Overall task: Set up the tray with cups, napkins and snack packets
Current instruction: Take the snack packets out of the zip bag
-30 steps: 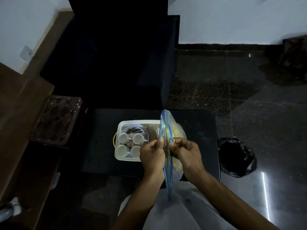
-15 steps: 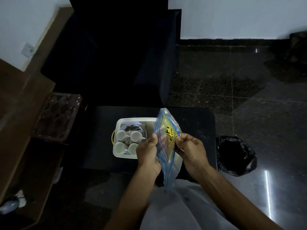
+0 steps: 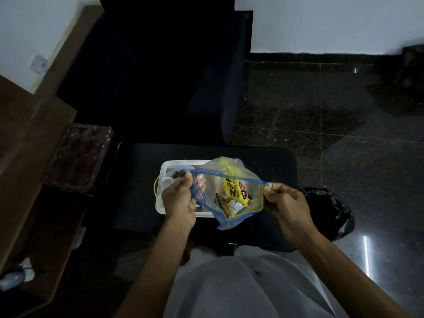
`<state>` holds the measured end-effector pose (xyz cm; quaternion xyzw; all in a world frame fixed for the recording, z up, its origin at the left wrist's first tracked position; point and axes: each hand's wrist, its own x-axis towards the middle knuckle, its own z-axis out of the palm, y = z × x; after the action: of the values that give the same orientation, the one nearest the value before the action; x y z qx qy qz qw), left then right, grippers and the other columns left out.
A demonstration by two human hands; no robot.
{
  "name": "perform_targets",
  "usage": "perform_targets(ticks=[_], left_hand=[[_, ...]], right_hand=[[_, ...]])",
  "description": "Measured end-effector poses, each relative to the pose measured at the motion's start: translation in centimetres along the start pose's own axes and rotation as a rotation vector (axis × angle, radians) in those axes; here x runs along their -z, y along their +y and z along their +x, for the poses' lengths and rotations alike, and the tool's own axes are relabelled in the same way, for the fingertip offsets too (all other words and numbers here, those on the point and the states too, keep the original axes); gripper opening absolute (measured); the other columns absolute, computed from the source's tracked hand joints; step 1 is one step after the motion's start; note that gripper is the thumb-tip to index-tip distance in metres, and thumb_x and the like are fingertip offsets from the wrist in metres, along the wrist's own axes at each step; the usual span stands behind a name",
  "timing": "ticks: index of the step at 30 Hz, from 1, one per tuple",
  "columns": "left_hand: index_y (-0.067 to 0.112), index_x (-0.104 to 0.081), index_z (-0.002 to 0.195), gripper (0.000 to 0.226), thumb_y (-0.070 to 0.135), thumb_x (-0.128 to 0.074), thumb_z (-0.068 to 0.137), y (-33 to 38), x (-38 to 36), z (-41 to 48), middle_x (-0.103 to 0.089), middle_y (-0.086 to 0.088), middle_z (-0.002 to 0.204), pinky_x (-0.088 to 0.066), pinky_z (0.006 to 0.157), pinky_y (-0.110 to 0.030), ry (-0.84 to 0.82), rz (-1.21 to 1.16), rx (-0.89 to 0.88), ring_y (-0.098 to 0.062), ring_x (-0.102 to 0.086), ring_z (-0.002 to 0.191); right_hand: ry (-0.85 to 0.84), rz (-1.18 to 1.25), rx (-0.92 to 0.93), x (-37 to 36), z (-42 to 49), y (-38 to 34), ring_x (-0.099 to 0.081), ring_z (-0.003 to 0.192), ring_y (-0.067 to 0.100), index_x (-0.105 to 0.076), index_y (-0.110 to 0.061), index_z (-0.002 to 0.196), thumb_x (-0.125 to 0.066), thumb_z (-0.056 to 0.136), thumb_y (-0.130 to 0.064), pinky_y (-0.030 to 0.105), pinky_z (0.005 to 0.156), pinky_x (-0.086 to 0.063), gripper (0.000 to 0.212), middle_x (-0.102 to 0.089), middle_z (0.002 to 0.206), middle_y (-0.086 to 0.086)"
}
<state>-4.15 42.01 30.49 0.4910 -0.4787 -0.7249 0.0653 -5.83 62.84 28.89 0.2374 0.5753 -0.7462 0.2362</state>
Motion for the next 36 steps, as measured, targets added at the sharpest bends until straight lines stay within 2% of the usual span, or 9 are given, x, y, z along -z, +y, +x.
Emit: perform_targets(ticks=[5,8,14,19,22,26,28,32,36], left_hand=[[0.020,-0.079,0.083,0.017,0.028,-0.070,0.094,-1.0,0.8,-0.9,-0.080,0.002,0.076,-0.063,0.075,-0.034,0.046,0.152,-0.179,-0.013,-0.076,0.075],[0.032,-0.081,0.082,0.021,0.048,-0.070,0.090,-2.4,1.3,-1.7,-0.081,0.006,0.086,-0.061,0.078,-0.036,-0.031,0.265,-0.103,-0.015,-0.076,0.087],[0.017,-0.074,0.112,0.023,0.029,-0.057,0.101,-3.9,0.8,-2.3,-0.076,-0.009,0.118,-0.056,0.096,-0.039,-0.113,0.186,-0.008,-0.022,-0.072,0.108],[0.006,-0.061,0.131,0.036,0.025,-0.042,0.107,-2.9,0.4,-2.8,-0.065,-0.014,0.137,-0.043,0.114,-0.041,-0.249,-0.003,0.058,-0.024,-0.060,0.130],[0.004,-0.055,0.137,0.041,0.025,-0.035,0.108,-2.4,0.7,-2.7,-0.058,-0.017,0.145,-0.043,0.111,-0.035,-0.299,-0.065,0.118,-0.024,-0.053,0.137],[0.005,-0.064,0.127,0.037,0.025,-0.041,0.106,-2.2,1.3,-2.8,-0.065,-0.020,0.135,-0.041,0.114,-0.054,-0.271,-0.126,0.170,-0.034,-0.058,0.131],[0.005,-0.067,0.123,0.033,0.023,-0.047,0.105,-2.1,1.8,-2.8,-0.068,-0.023,0.128,-0.045,0.110,-0.058,-0.237,-0.085,0.123,-0.039,-0.062,0.125],[0.007,-0.073,0.117,0.032,0.024,-0.048,0.104,-2.2,2.6,-3.0,-0.075,-0.018,0.117,-0.053,0.103,-0.047,-0.255,0.059,-0.030,-0.033,-0.069,0.116],[0.013,-0.076,0.112,0.032,0.027,-0.049,0.104,-2.3,2.9,-3.3,-0.077,-0.012,0.115,-0.048,0.109,-0.052,-0.255,0.159,-0.109,-0.027,-0.071,0.115]], right_hand=[[-0.145,-0.006,0.056,-2.0,-1.1,-1.0,-0.068,0.073,0.014,-0.067,-0.022,0.061,-0.057,0.094,0.000,0.026,0.066,-0.057,0.041,-0.070,0.074,0.002],[-0.184,-0.039,0.081,-3.8,-1.5,-1.4,-0.059,0.078,0.022,-0.060,-0.016,0.067,-0.057,0.094,0.002,0.033,0.074,-0.057,0.033,-0.062,0.077,0.009],[-0.165,-0.036,0.061,-3.9,-1.1,-2.1,-0.059,0.077,0.017,-0.059,-0.015,0.070,-0.058,0.094,0.000,0.032,0.078,-0.057,0.029,-0.061,0.077,0.006],[-0.039,-0.137,0.053,-0.8,-1.7,-1.3,-0.069,0.074,0.018,-0.067,-0.010,0.076,-0.060,0.093,-0.001,0.026,0.065,-0.059,0.020,-0.071,0.076,0.006],[0.034,-0.261,0.047,0.9,-2.9,0.5,-0.071,0.072,0.017,-0.068,-0.005,0.083,-0.065,0.091,-0.002,0.019,0.062,-0.056,0.009,-0.073,0.076,0.009],[0.163,-0.939,0.651,0.3,-4.0,1.6,-0.065,0.086,0.014,-0.068,-0.008,0.097,-0.073,0.084,-0.007,0.019,0.075,-0.050,0.014,-0.067,0.097,0.004],[-0.030,-1.114,0.957,-1.2,-3.7,0.9,-0.063,0.093,0.023,-0.068,-0.003,0.101,-0.074,0.079,0.003,0.028,0.079,-0.053,0.023,-0.064,0.103,0.012],[-0.608,-1.608,0.944,-5.9,-1.0,0.0,-0.052,0.122,0.028,-0.058,-0.006,0.126,-0.060,0.078,0.009,0.035,0.092,-0.052,0.050,-0.054,0.131,0.014],[-0.682,-2.136,0.909,-9.1,2.6,1.4,-0.037,0.136,0.037,-0.053,0.000,0.132,-0.043,0.097,-0.001,0.044,0.109,-0.040,0.037,-0.046,0.142,0.022]])
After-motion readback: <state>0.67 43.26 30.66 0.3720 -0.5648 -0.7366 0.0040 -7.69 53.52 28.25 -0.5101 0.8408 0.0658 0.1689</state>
